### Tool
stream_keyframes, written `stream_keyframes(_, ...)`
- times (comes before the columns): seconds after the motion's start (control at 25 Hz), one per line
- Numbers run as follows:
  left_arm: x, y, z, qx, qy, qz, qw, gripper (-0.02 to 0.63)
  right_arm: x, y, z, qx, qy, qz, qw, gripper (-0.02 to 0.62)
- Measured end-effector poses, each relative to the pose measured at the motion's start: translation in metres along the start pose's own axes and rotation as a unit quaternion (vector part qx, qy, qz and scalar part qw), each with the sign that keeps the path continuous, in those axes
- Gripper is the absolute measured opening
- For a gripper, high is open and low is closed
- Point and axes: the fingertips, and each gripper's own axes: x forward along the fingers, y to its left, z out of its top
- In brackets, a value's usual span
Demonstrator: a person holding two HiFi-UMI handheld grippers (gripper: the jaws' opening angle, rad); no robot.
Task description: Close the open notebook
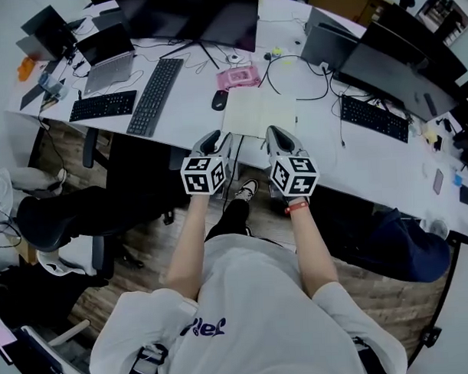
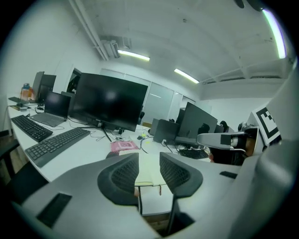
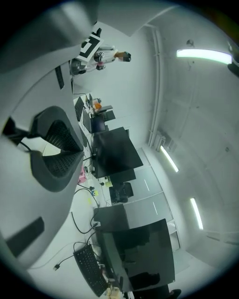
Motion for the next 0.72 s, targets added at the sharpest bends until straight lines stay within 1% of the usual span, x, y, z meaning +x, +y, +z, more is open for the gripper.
stream_keyframes(0.16,0.036,0.024,-0.015,-0.03,0.027,0.005,0.9992,0.179,0.03,-0.016,-0.008,0.005,0.023,0.001,1.0,0.015)
stream_keyframes(0.36,0.071,0.052,-0.036,-0.075,0.056,0.007,0.9956,0.205,0.063,-0.029,-0.021,0.019,0.051,0.007,0.998,0.014)
stream_keyframes(0.56,0.1,0.073,-0.058,-0.116,0.086,0.001,0.9896,0.236,0.092,-0.04,-0.035,0.032,0.07,0.01,0.997,0.014)
stream_keyframes(0.72,0.121,0.087,-0.074,-0.153,0.107,-0.008,0.9823,0.248,0.11,-0.046,-0.043,0.041,0.082,0.011,0.996,0.015)
